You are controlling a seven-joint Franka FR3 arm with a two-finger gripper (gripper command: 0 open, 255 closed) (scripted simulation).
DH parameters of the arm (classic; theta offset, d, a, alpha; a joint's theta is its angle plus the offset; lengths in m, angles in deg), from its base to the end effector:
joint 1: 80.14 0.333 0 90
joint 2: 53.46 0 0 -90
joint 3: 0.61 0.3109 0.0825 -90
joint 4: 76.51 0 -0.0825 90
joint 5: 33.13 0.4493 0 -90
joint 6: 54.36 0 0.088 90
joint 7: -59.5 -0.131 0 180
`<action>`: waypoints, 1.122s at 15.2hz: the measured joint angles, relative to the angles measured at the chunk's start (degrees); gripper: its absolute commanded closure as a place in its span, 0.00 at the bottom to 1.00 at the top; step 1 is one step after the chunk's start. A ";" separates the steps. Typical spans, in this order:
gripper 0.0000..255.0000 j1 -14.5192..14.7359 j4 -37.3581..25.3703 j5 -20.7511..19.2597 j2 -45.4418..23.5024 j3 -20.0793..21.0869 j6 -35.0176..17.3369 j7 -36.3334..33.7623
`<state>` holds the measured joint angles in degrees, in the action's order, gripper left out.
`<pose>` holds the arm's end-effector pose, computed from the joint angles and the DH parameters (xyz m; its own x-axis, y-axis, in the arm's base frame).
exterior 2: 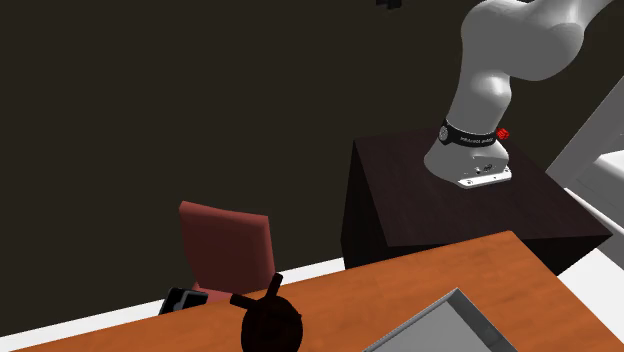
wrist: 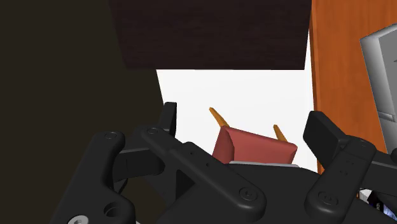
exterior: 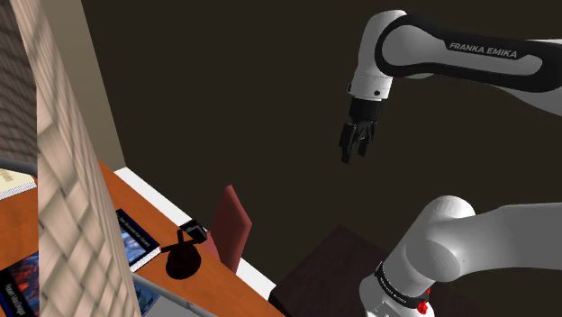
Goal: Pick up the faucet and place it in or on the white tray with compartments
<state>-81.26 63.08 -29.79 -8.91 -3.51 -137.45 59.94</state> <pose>0.3542 -0.0178 0.5090 0.9779 -0.0324 -0.2064 -0.0530 -0.9941 -0.0950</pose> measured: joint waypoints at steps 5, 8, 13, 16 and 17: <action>0.00 1.62 1.77 2.33 -2.56 2.94 -5.03 -2.14; 0.00 3.09 2.55 4.19 -5.82 5.56 -9.90 -3.92; 0.00 5.46 2.39 6.84 -12.98 10.16 -18.31 -7.02; 0.00 6.84 1.43 8.01 -17.39 13.00 -22.72 -9.22; 0.00 7.24 0.84 8.25 -19.11 13.92 -24.16 -9.96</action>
<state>-74.02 63.92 -21.54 -28.02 10.41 -161.61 49.99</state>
